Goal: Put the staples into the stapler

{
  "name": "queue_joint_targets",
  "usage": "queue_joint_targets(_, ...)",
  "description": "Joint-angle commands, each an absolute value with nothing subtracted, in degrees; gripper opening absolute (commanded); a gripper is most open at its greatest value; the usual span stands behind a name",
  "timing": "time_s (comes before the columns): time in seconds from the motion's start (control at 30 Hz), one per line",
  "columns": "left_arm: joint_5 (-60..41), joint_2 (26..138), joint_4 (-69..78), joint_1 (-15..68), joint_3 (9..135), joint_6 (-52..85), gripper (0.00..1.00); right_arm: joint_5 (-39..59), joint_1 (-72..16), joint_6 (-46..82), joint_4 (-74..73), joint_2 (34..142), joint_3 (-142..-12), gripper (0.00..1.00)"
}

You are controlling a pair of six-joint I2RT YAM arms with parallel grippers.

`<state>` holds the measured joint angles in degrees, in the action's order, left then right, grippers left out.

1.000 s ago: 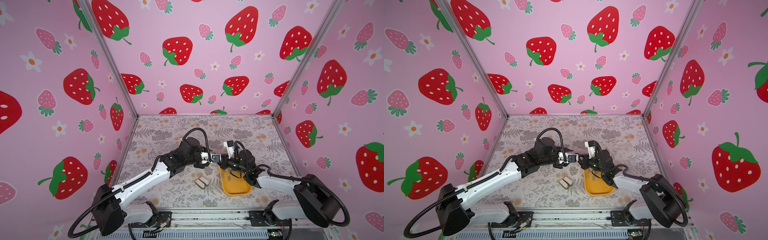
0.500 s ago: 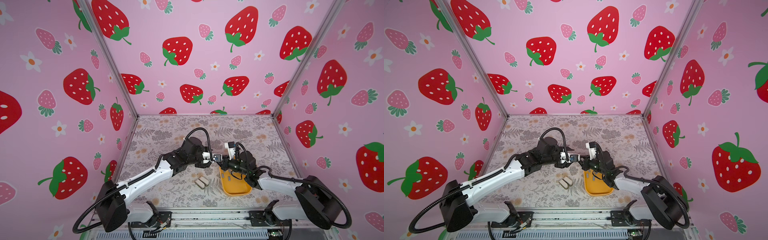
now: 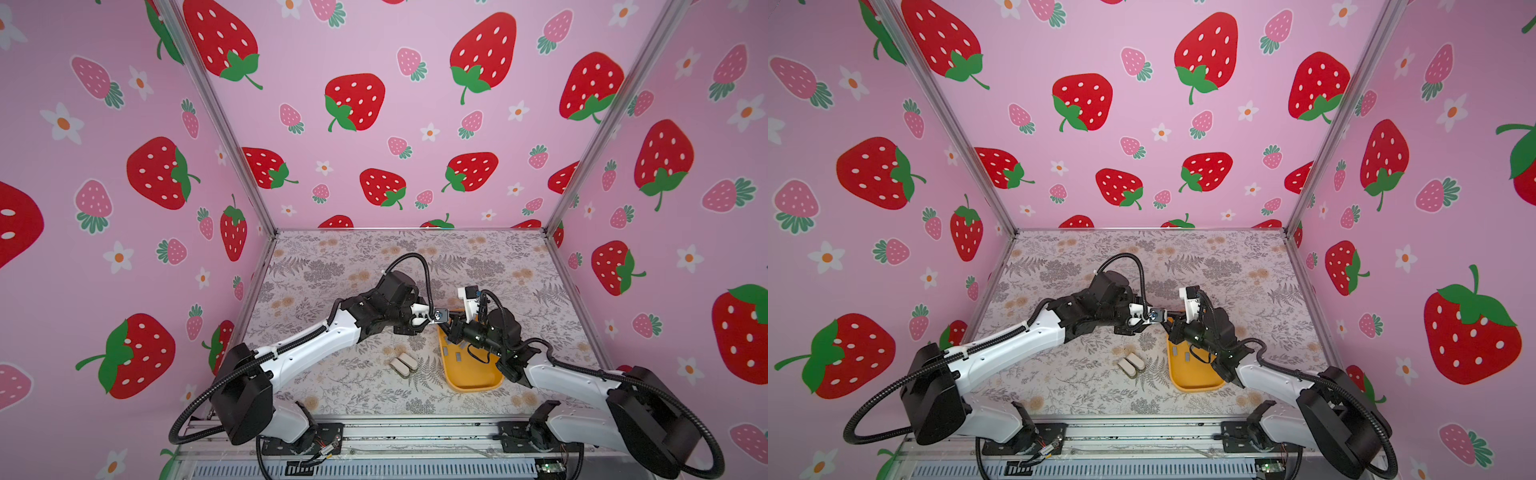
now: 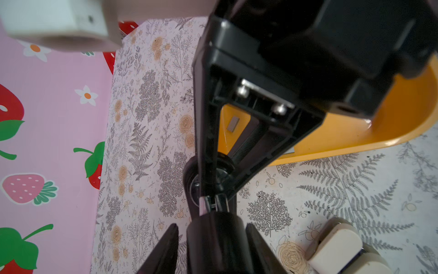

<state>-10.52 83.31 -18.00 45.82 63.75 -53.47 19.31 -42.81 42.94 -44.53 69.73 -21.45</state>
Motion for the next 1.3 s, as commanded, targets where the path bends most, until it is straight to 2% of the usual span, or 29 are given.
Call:
queue_joint_targets(0.0,-12.0,83.5,-20.4,46.1,66.5,-53.3,0.42,18.6,-42.8,42.7,-50.4,68.0,-21.7,0.0)
queue_joint_targets(0.07,-12.5,83.6,-20.6,46.1,66.8,-53.2,0.34,18.7,-42.8,42.8,-50.5,68.1,-21.8,0.0)
queue_joint_targets(0.2,-12.6,83.0,-21.2,46.1,67.4,-53.3,0.12,17.9,-42.8,42.7,-50.0,67.8,-21.6,0.0)
queue_joint_targets(0.27,-13.2,82.3,-21.2,46.1,67.4,-53.3,0.07,17.2,-42.8,42.5,-49.7,67.8,-21.5,0.0)
queue_joint_targets(0.3,-13.6,82.0,-21.2,46.1,67.3,-53.3,0.01,16.6,-42.8,42.3,-49.3,67.9,-21.4,0.0)
queue_joint_targets(0.73,-15.6,76.1,-18.1,45.6,64.1,-55.1,0.0,6.7,-42.5,39.4,-40.2,71.4,-23.6,0.0)
queue_joint_targets(1.27,-21.4,73.6,-15.7,43.2,62.4,-54.7,0.0,0.2,-41.3,42.5,-34.2,77.9,-26.2,0.0)
